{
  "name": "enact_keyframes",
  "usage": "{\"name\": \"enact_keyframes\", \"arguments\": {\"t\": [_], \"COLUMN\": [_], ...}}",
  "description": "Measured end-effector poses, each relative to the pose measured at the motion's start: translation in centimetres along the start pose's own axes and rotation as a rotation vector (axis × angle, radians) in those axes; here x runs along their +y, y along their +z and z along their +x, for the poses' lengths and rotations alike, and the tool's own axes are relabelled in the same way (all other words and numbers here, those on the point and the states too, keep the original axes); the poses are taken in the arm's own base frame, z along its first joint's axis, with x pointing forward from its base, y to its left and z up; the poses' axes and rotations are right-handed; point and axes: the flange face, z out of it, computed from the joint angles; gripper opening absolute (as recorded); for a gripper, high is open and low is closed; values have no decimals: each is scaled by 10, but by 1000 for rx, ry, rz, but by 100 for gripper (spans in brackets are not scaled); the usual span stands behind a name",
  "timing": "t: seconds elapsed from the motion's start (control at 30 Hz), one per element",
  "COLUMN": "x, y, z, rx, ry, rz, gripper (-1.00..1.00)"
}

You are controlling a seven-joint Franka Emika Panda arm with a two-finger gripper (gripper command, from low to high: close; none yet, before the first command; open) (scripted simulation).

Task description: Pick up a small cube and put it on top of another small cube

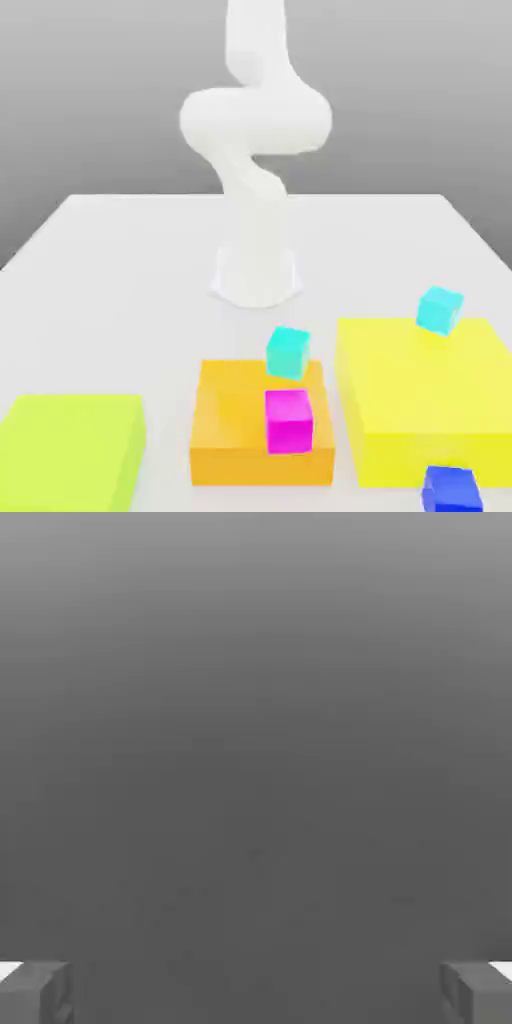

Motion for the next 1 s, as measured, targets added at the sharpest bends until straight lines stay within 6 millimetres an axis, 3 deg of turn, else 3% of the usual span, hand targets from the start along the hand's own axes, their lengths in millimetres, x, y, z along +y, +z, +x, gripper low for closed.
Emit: {"name": "enact_keyframes", "arguments": {"t": [0.5, 0.77, 1.0], "x": [-39, -47, -49], "y": [160, 240, 304], "z": [-47, -90, -139], "rx": [-215, -367, -503], "ry": [-848, -1290, -1671], "rz": [-109, -73, 24], "gripper": [0, 0, 0]}}
